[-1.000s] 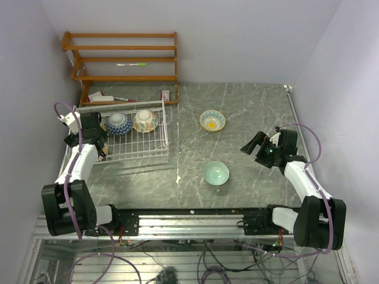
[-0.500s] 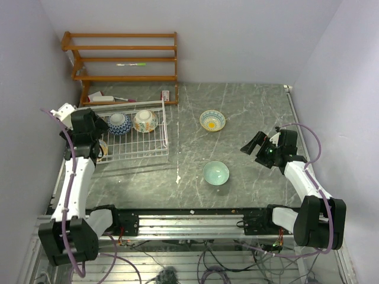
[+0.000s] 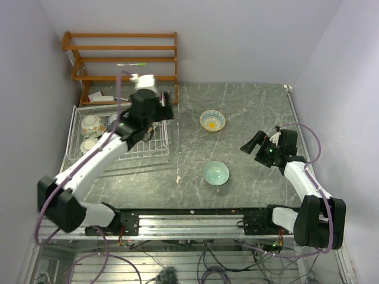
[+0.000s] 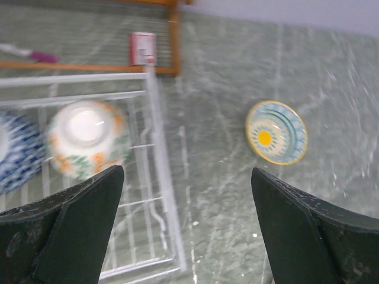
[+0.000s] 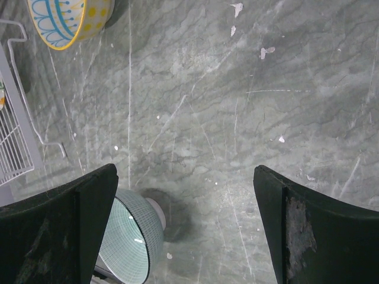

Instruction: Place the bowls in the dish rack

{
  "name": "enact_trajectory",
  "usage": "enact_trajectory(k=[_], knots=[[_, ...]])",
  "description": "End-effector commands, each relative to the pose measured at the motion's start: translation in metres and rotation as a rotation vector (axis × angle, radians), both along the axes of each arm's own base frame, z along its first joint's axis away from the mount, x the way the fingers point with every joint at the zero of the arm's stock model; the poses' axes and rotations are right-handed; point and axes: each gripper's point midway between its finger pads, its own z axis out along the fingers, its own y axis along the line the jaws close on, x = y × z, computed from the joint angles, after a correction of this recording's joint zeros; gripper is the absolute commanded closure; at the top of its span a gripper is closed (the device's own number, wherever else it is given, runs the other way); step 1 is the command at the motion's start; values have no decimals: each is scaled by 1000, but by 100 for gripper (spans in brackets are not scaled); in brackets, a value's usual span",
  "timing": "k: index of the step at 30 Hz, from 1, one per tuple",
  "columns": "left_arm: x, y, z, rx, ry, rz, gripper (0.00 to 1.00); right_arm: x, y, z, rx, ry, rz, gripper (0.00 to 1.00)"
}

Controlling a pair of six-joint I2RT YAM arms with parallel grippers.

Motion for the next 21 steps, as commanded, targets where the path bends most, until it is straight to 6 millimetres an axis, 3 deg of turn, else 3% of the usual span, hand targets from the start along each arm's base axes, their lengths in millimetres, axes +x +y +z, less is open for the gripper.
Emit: enact_trajectory(k=[1,4,10,15,21], knots=[[19,-87,10,118,-78,-267,1,3,1,4,13,-26,-3,1],[29,-141,6,147,-100,-476,1,5,1,8,16,-34,-2,1],[44,-205,-30,225,-101,-676,1,5,0,9,11,-40,-8,1],[53,-245,-85,366,-22,-757,1,4,2,8,26,-40,-7,1],[61,-266,-116,312,28,-766,6,3,2,2,23,-27,-6,1]])
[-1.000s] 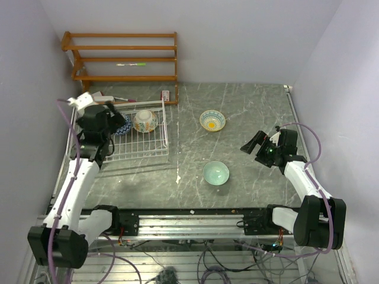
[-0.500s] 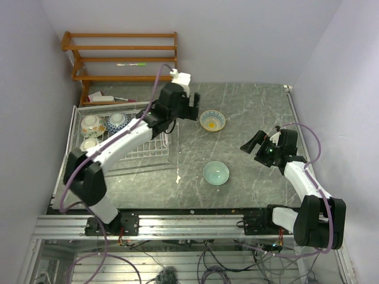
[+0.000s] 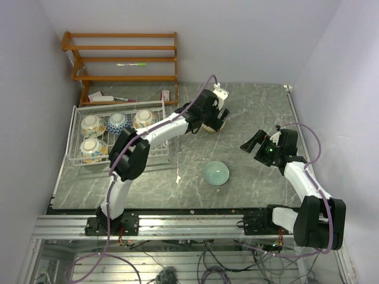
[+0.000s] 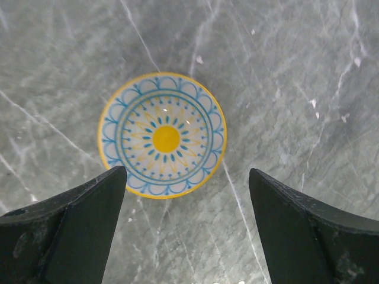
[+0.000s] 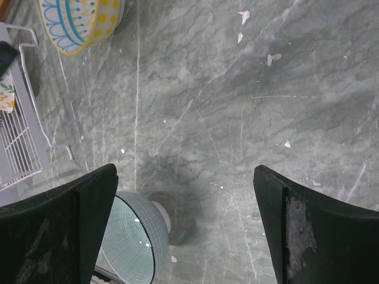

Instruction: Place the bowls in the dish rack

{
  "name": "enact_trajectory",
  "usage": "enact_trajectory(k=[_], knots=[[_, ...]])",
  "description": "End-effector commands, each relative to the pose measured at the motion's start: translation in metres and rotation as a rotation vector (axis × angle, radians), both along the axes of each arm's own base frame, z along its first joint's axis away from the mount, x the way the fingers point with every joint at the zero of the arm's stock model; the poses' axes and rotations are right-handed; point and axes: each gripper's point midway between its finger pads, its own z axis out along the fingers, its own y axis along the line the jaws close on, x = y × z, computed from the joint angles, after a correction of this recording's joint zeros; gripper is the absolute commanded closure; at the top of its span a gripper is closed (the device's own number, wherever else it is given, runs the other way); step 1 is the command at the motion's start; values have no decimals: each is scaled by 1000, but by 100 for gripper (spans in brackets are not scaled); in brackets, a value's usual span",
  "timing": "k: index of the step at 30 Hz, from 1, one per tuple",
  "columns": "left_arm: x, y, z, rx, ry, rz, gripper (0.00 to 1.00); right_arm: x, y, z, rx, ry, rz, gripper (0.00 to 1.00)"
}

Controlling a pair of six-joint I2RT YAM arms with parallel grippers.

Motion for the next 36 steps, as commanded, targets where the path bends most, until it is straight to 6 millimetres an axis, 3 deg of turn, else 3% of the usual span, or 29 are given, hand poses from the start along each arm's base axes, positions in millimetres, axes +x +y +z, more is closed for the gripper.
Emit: enact_trajectory(k=[1,6,13,20,26,29,33,36], knots=[[1,-18,-1,-35,10,-51,6,0,0,-3,6,-5,0,1],[-12,-41,-26,32,12,-152,6,1,-2,-5,-7,-1,-8,1],[-18,-52,-46,82,0,-263,6,3,-3,-4,-7,-2,-9,1],[-16,-48,-75,145,13,-270,8,4,-4,-5,-11,2,-12,1],[-3,-38,-87,195,-9,-187,10,3,-4,-10,-10,10,-15,1],[-2,-36,-91,199,-12,-177,13,3,-4,-11,-11,13,-16,1],[-5,-32,-94,194,-6,-170,32,3,-5,-13,-13,16,-18,1],[-7,-28,-100,205,-1,-162,36,2,-4,-13,-10,17,-16,1]])
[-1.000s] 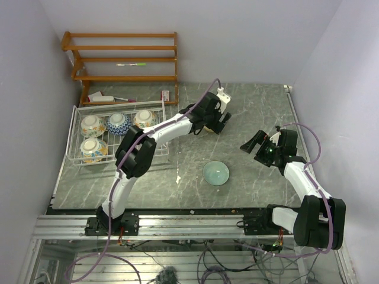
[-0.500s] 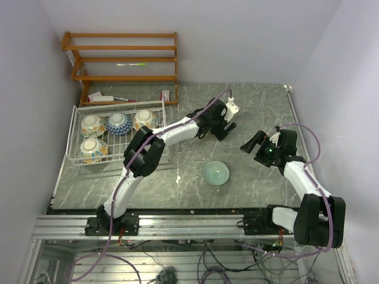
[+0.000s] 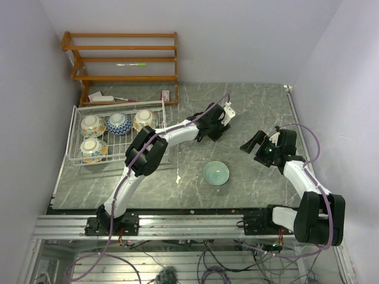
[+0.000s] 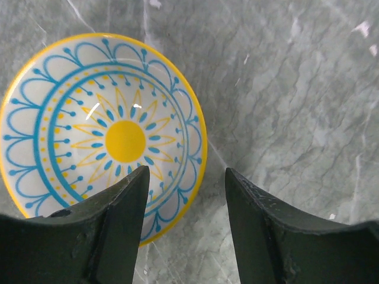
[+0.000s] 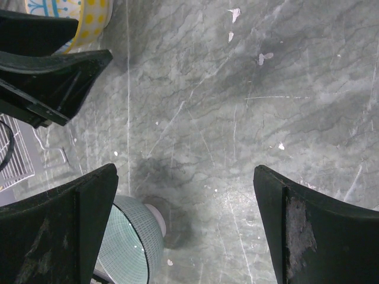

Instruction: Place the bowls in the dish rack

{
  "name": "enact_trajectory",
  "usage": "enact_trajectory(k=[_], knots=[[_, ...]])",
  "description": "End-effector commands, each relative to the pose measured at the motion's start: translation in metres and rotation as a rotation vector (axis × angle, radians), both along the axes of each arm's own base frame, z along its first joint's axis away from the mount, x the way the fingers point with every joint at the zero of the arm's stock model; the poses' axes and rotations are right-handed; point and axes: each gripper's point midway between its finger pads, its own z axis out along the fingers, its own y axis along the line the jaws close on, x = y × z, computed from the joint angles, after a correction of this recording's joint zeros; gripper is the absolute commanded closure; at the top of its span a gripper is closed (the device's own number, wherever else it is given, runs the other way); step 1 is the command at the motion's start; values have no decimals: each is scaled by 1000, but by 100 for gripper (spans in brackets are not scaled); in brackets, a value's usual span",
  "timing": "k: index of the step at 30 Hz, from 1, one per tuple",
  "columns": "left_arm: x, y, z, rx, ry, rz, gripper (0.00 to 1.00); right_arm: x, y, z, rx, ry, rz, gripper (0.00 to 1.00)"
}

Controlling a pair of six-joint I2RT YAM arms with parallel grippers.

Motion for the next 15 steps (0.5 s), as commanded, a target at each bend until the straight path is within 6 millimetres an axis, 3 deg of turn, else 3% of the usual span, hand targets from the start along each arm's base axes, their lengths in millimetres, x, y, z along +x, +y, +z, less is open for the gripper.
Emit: enact_trajectory(k=[1,3,6,11,15], knots=[[2,4,-1,6,-26,22,36,1,-2,-3,-7,-7,-9,1],[2,7,-5,17,-26,28,39,0,-3,-3,-9,-8,-9,1],[1,8,-2,13,-26,29,52,-1,-3,-4,-10,-8,-11,1],[-7,5,20,-39,-33,28,91,-2,-3,-2,-11,-9,-11,1],[-18,6,45,-93,-33,41,93,-3,-3,-1,-13,-11,-11,1]])
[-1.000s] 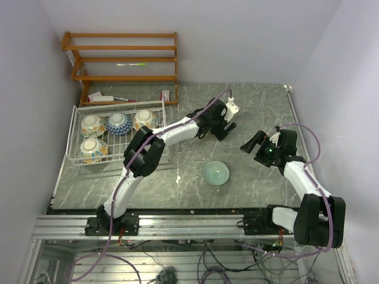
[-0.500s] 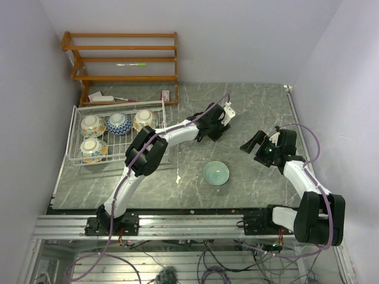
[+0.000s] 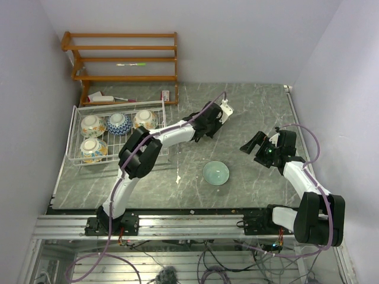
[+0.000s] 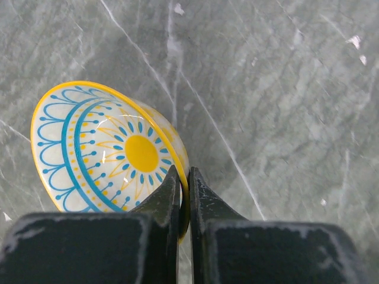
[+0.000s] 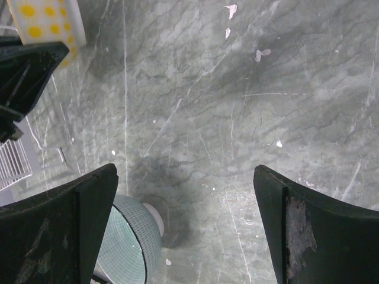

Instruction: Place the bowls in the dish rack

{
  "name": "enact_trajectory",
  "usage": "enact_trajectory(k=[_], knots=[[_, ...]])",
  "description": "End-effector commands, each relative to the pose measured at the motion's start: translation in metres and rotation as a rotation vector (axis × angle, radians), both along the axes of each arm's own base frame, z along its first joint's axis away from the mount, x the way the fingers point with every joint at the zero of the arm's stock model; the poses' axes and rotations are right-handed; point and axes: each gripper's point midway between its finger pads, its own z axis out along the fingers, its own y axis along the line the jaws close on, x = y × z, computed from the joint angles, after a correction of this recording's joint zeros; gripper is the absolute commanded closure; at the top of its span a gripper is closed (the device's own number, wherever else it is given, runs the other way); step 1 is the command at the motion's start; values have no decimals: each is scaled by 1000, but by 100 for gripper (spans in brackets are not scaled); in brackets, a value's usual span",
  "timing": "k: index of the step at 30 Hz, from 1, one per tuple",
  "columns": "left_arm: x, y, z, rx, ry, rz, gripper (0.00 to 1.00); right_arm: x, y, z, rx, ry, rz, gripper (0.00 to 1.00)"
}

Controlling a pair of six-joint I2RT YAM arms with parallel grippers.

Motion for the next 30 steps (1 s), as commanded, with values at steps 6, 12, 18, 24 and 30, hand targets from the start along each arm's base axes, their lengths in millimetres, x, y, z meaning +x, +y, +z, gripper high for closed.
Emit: enact_trajectory(k=[6,12,18,24,30], knots=[[-45,7,92,-245,26,9,93,-4,-2,5,-15,-21,-5,1],[-75,36,178,-502,30,-39,93,-6,-1,9,-8,-31,2,1],[-93,103,244,-767,32,-12,93,-10,2,11,2,-37,11,1],[-88,207,255,-945,23,215,93,-13,2,10,0,-33,15,1],[-92,269,227,-1074,96,350,93,-12,3,12,5,-42,12,1]])
